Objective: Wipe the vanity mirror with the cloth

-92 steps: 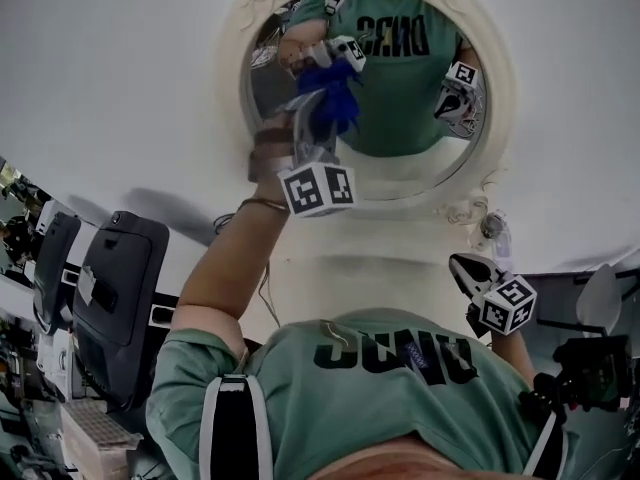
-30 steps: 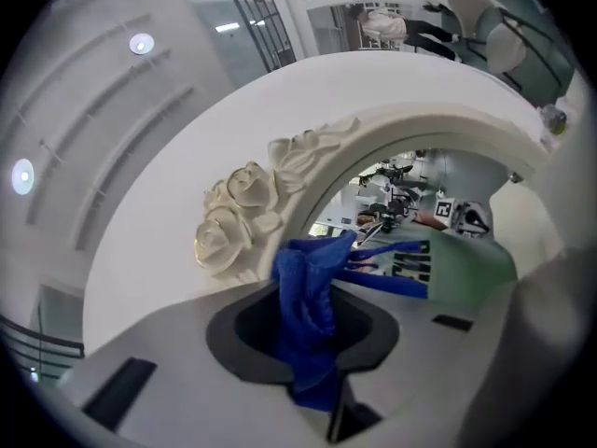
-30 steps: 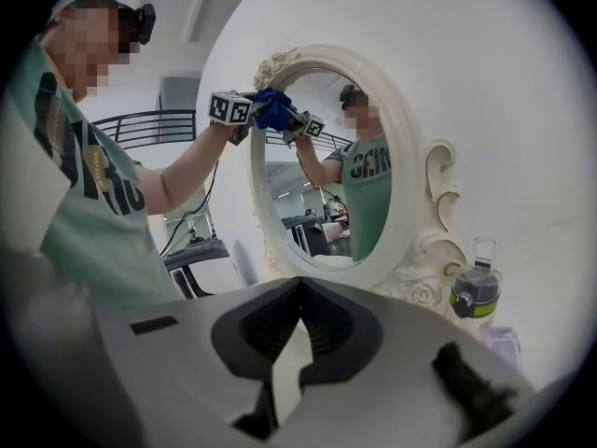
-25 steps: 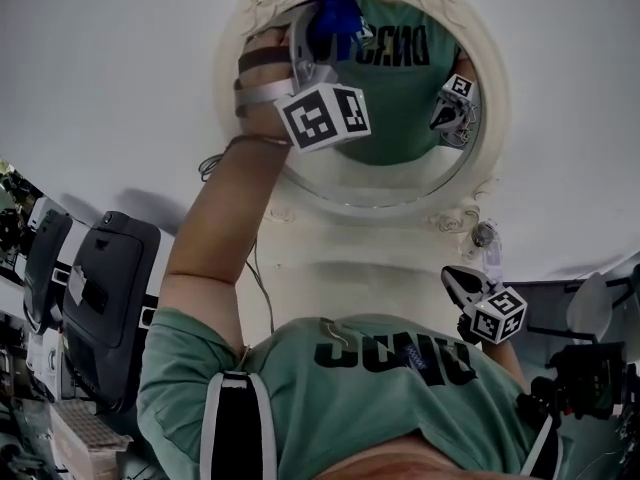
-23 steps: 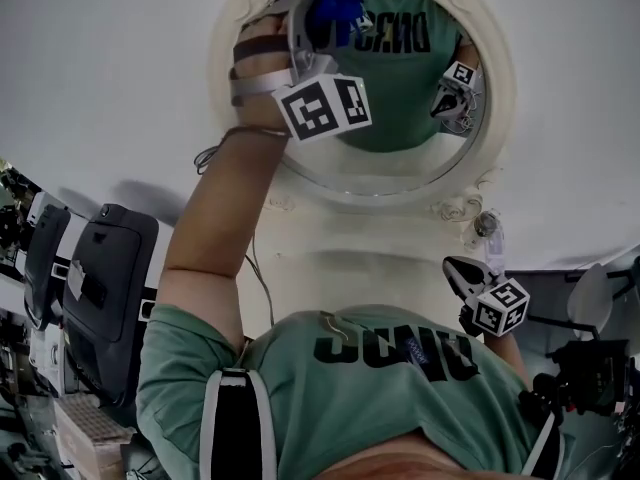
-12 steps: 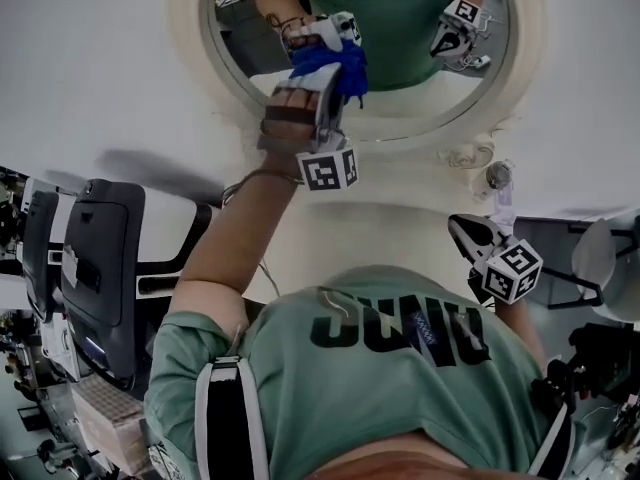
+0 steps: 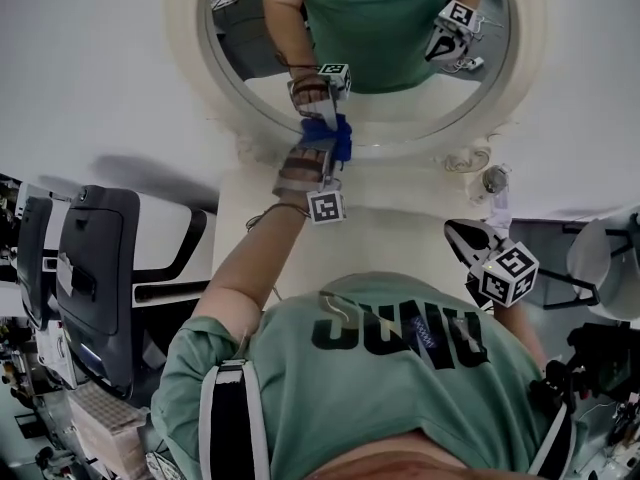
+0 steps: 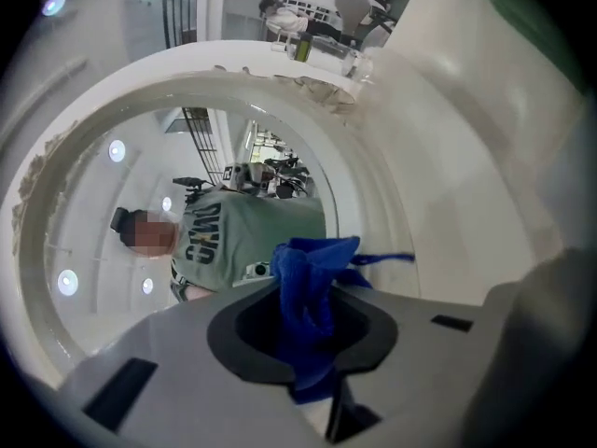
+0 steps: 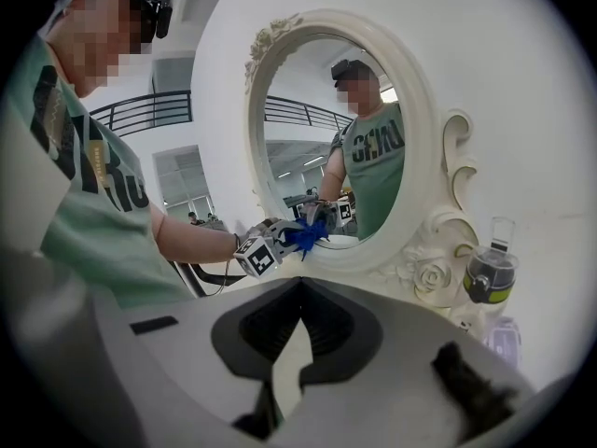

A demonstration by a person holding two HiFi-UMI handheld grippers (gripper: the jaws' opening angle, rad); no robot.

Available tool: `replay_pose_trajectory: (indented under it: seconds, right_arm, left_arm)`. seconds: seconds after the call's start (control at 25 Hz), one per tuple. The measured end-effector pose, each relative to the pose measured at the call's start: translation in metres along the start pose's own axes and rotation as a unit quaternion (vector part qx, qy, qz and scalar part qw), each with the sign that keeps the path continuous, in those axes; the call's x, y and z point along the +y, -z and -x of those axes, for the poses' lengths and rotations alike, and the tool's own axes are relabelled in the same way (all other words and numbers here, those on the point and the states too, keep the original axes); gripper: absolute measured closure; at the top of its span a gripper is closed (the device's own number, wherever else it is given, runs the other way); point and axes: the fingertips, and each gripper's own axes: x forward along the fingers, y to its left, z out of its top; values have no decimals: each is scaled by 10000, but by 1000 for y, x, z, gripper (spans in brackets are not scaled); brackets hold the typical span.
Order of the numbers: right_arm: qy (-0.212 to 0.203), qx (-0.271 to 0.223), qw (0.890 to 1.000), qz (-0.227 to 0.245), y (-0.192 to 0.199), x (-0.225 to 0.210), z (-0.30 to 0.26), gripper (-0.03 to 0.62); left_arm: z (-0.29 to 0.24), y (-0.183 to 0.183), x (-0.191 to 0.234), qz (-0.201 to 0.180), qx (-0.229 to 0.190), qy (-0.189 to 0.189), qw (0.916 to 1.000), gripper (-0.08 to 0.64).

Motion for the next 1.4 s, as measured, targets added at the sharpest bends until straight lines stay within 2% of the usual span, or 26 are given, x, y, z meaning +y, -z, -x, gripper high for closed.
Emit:
replay_pose_trajectory:
  seconds: [0.16, 0.28, 0.4, 0.48, 0.56, 0.64, 0.72, 0.8, 0.92, 1.04, 1.12, 1.24, 1.4]
  right_arm:
    - [56, -56, 10000, -16, -2, -4, 2, 584]
    - [36, -116, 9999, 4, -4, -1, 5, 584]
    - [31, -217, 9998, 25, -7, -1, 6, 584]
    - [52, -267, 9996, -3, -6, -4, 8, 584]
    - [70, -288, 9996, -40, -5, -6, 10, 584]
    - [72, -310, 9995, -69, -4, -8, 12, 584]
    - [50, -349, 9993, -80, -4, -8, 11, 584]
    - [11, -397, 9992, -58, -6, -5, 10, 584]
    - [-9, -475, 9989, -44, -8, -5, 8, 584]
    - [41, -520, 9986, -116, -4, -10, 12, 584]
    - [68, -523, 9984, -191, 1, -11, 14, 584]
    - [109, -548, 9980, -312, 5, -15, 17, 584]
    - [116, -525, 9982, -264, 3, -17, 19, 584]
  left_arm:
    - [-2, 0, 6, 237, -2, 28, 9997, 491]
    - [0, -6, -1, 486, 20, 416, 9979, 491]
    - [2, -9, 2, 685, 67, 1002, 9926, 484]
    - [7, -14, 24, 943, 9, 1063, 9899, 480]
    - [20, -29, 81, 1270, -249, 636, 9895, 479]
    - [40, -49, 164, 1551, -627, -72, 9859, 479]
    - [64, -63, 257, 1696, -955, -912, 9766, 479]
    - [87, -67, 343, 1690, -1115, -1703, 9644, 479]
    - [103, -63, 435, 1497, -997, -2513, 9510, 479]
    - [104, -58, 485, 1424, -781, -2890, 9434, 479]
    - [104, -55, 501, 1330, -623, -3017, 9420, 479]
    - [104, -53, 505, 1210, -549, -3142, 9400, 479]
    - [108, -53, 506, 1147, -513, -3455, 9300, 480]
